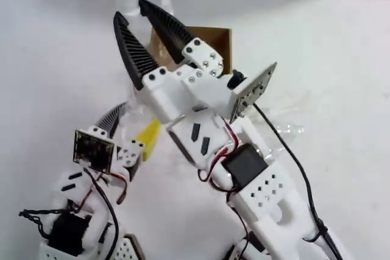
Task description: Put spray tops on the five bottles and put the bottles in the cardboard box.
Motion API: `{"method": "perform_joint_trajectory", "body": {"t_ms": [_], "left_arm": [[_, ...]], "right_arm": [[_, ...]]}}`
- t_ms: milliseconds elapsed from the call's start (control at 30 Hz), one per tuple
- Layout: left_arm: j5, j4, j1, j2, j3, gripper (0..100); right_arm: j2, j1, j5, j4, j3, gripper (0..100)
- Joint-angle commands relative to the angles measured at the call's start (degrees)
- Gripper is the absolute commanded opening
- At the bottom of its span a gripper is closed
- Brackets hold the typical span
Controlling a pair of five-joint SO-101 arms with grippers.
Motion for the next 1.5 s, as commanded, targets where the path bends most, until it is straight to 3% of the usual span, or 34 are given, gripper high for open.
{"method": "perform_joint_trajectory", "body": {"t_ms": [0, 667, 867, 1200, 1300, 1467], "left_arm": [[-0.4, 0.0, 2.2, -0.3, -0.3, 3], [-0.4, 0.0, 2.0, -0.3, -0.5, 3], [-0.4, 0.1, 2.0, -0.3, -0.5, 3], [-0.4, 0.2, 1.9, -0.3, -0.5, 3], [-0.4, 0.2, 1.3, -0.3, -0.5, 3], [-0.4, -0.1, -0.6, -0.3, -0.5, 3]], "right_arm": [[0.0, -0.6, 0.2, -1.2, -0.6, 1.7], [-0.6, -0.5, 0.2, -4.6, 6.6, 1.6], [-3.8, -1.4, 0.2, 8.9, 6.6, 1.6], [-8.0, -2.5, -0.1, 23.2, 6.7, 2.2], [-8.5, -2.5, -3.6, 25.8, 7.3, 2.3], [-8.6, -3.9, -4.5, 32.5, 7.3, 15.9]]}}
